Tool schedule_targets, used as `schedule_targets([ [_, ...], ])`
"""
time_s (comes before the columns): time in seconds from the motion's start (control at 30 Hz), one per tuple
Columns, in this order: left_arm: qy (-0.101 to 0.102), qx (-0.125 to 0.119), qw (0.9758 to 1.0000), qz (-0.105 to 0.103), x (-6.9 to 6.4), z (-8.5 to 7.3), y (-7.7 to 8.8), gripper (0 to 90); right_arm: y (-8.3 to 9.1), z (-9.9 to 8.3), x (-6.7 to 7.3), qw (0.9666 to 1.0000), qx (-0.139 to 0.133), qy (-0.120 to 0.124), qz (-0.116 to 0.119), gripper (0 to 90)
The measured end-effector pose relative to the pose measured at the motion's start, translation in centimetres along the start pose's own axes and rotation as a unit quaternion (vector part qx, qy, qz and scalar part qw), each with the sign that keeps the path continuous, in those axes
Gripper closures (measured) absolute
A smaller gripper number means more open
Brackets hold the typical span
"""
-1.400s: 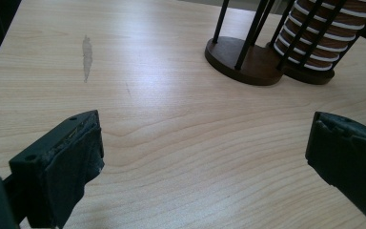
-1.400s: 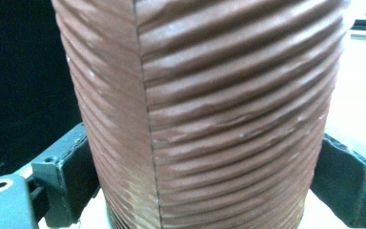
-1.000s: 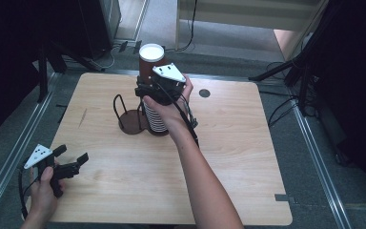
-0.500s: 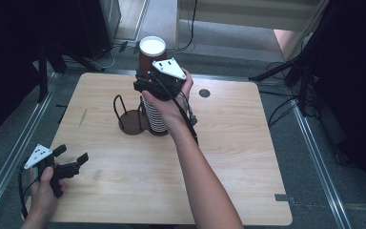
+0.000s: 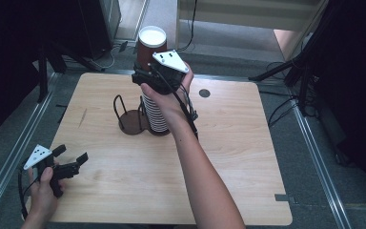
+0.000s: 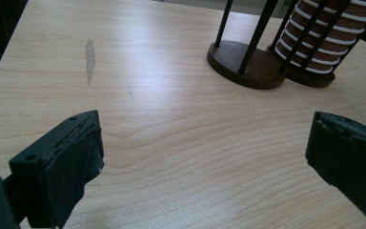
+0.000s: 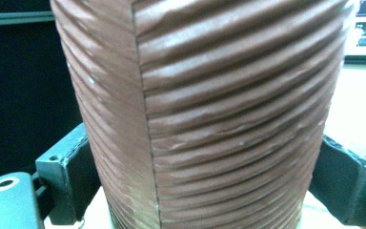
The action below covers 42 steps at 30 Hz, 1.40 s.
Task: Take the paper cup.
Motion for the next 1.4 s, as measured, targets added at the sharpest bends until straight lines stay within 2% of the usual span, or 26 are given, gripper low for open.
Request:
schedule_targets([
  [0.3, -0.002, 0.001, 1.0000, 0.000, 0.0, 0.0, 0.0, 0.0, 1.0, 1.8, -0.3, 0.9998, -0.019, -0.002, 0.001, 9.1],
  [0.8, -0.005, 0.004, 1.0000, 0.003, -0.1, 0.0, -0.1, 0.0, 3.4, 3.8, -3.4, 0.9986, -0.052, -0.014, -0.004, 9.4],
  [1.03, -0.006, 0.004, 1.0000, 0.004, -0.1, 0.0, -0.1, 0.0, 4.5, 3.8, -5.2, 0.9981, -0.059, -0.014, -0.003, 9.4],
  [1.4, -0.005, 0.004, 1.0000, 0.007, -0.1, 0.0, -0.1, 0.0, 6.2, 2.4, -8.4, 0.9982, -0.048, -0.007, -0.035, 9.4],
])
Point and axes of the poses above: each handheld gripper's, and its own axes: y roughly backward along the jaws, z roughly out of its top, x roughly to its left, the point moved 5 cm from there along -y, roughly forward along the jaws, and after that the axes turned 9 degrees about -z, right-handed, at the moved point
